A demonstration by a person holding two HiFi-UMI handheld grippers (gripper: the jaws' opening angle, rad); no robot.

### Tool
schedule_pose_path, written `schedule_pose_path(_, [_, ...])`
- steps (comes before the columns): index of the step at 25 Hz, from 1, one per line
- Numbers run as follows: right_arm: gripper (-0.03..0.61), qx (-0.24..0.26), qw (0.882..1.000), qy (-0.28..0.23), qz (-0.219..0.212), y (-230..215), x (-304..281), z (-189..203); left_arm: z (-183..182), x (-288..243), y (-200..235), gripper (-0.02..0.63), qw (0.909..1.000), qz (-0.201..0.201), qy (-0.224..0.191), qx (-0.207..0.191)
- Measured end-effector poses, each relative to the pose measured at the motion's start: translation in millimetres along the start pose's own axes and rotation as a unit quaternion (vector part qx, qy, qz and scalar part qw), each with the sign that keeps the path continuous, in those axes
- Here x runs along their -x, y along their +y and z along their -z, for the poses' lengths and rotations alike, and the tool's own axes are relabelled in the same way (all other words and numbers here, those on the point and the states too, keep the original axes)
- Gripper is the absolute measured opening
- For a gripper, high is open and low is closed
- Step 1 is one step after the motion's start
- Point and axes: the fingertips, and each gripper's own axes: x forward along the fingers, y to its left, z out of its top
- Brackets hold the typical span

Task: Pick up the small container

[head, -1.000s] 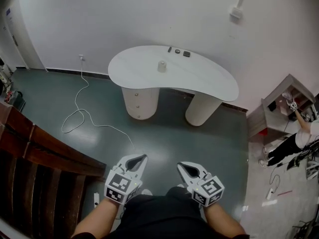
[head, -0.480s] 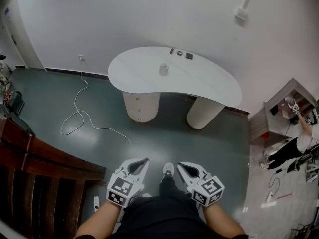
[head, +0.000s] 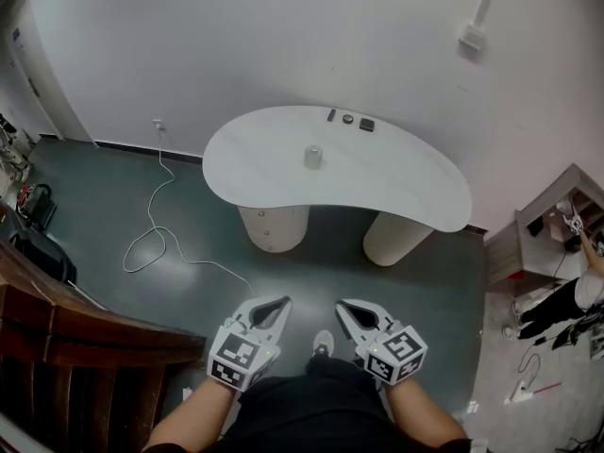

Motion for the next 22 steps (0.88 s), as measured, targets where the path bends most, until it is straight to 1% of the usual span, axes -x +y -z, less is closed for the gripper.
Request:
schedule_pose_path(3, [-0.003, -0.003, 1.000, -0.002, -0.007, -28, -9, -13, -18, -25, 13, 0.015, 1.0000, -0.008, -0.001, -0.002])
schedule_pose_path(8, [-0.003, -0.007, 1.000, -0.004, -0.011, -79, -19, -26, -33, -65, 32, 0.015, 0.9996, -0.027, 0.008, 0.003])
schedule_pose_path(12, [-0.003, -0.014, 1.000, -0.008, -0.020, -112, -27, -33, -41, -98, 34, 0.015, 0.9995, -0.029, 0.013, 0.009])
schedule_pose_path(17, [-0.003, -0.018, 0.999, -0.005, -0.032, -141, -34, -35, -50, -127, 35, 0.015, 0.9992, -0.035, 0.018, 0.006])
schedule_pose_path(22, [-0.003, -0.029, 0.999, 0.005, -0.032, -154, -35, -28, -51, -132, 39, 0.015, 0.9986, -0.044, 0.027, 0.006])
